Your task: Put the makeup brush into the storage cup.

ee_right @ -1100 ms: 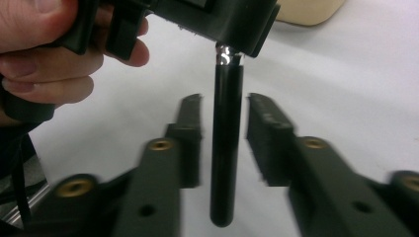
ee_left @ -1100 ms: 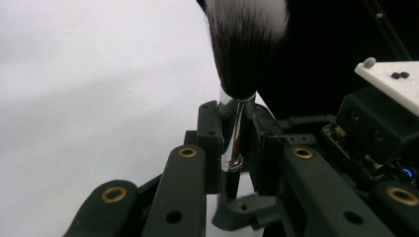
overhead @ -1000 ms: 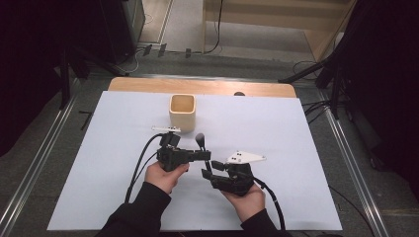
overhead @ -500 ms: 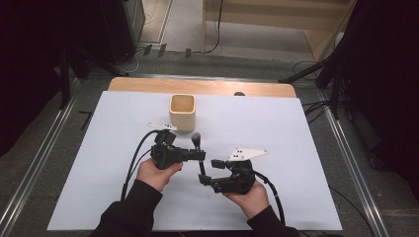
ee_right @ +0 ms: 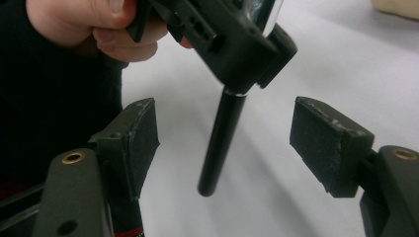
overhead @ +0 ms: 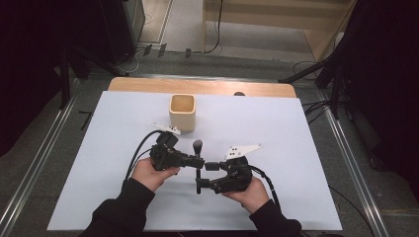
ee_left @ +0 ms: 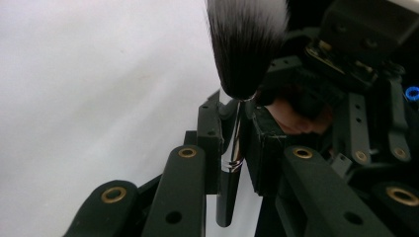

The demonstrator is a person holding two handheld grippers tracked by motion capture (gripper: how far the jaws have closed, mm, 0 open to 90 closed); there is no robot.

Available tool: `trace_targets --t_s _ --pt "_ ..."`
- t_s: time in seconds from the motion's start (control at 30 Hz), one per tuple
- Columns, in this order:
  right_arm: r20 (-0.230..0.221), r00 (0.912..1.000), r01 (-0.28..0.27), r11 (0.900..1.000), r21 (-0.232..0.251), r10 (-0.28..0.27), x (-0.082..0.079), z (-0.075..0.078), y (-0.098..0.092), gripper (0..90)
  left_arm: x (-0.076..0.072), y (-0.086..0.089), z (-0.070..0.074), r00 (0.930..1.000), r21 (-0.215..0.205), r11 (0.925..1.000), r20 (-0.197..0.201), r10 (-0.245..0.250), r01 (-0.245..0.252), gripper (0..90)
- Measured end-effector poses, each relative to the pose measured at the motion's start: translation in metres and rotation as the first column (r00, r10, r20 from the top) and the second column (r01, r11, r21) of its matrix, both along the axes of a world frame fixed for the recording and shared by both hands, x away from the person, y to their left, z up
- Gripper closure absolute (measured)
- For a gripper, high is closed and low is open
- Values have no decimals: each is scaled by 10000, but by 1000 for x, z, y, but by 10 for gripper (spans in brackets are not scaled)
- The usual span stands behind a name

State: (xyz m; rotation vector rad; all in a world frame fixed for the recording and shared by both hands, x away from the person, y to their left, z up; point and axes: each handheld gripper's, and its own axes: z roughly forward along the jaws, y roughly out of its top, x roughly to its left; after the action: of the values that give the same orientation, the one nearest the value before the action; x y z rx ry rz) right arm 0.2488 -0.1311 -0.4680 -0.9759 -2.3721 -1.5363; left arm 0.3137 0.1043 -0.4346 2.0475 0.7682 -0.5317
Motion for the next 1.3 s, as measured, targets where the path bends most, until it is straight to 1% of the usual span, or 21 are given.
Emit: trace_targets --t_s 0.03,0.1,0.13,0.17,0.27,0.3,0.37,0.4,0.43,0.5,0.6,0.7,0.77,0.8,1.03,1.23,1.3 --pt "-27 10000 -87 10000 13 87 1 -1 0 278 0 0 0 9999 -65 9999 -47 -160 160 788" --pt "-61 9995 -307 9995 12 307 2 -3 1 291 1 0 0 9990 -32 9990 74 -438 438 787" --pt "-30 9992 -394 9992 18 394 3 -4 2 297 2 0 1 9983 27 9984 73 -573 573 788" --pt "-72 9989 -463 9989 33 463 3 -5 3 311 2 0 1 9981 57 9981 138 -608 607 787" --pt "-171 9981 -586 9981 168 589 4 -8 5 353 4 2 1 9964 -117 9963 74 -850 851 787" --pt "-159 9980 -614 9979 196 617 3 -9 5 367 5 3 1 9962 -192 9960 87 -869 871 787" --pt "-189 9981 -584 9979 287 589 3 -10 6 393 6 4 0 9956 -388 9949 -34 -934 932 787" --pt "-198 9984 -524 9980 347 531 2 -11 6 418 6 5 0 9951 -384 9943 -5 -992 991 787" --pt "-232 9984 -501 9978 430 511 2 -12 6 443 6 5 0 9945 -426 9937 -70 -1042 1038 787" --pt "-374 9982 -450 9976 527 470 2 -13 6 498 5 5 0 9934 -506 9922 -53 -1143 1138 787" --pt "-364 9981 -471 9968 641 495 1 -13 9 576 4 4 0 9919 -582 9903 -64 -1270 1264 786" --pt "-469 9975 -488 9964 688 521 1 -14 10 642 4 2 -1 9917 -545 9902 50 -1288 1289 786" --pt "-506 9974 -467 9963 719 504 1 -14 11 676 3 2 -1 9912 -602 9894 114 -1317 1321 785" --pt "-533 9972 -475 9960 752 516 1 -14 11 692 3 1 -1 9920 -608 9902 171 -1253 1261 785" --pt "-706 9963 -425 9954 855 486 1 -15 11 768 2 2 0 9923 -714 9900 316 -1195 1215 785" --pt "-916 9951 -305 9962 820 380 1 -15 11 784 1 3 -1 9918 -748 9896 425 -1203 1232 778" --pt "-894 9954 -265 9966 785 335 2 -15 11 788 0 2 0 9919 -752 9905 623 -1103 1148 751"
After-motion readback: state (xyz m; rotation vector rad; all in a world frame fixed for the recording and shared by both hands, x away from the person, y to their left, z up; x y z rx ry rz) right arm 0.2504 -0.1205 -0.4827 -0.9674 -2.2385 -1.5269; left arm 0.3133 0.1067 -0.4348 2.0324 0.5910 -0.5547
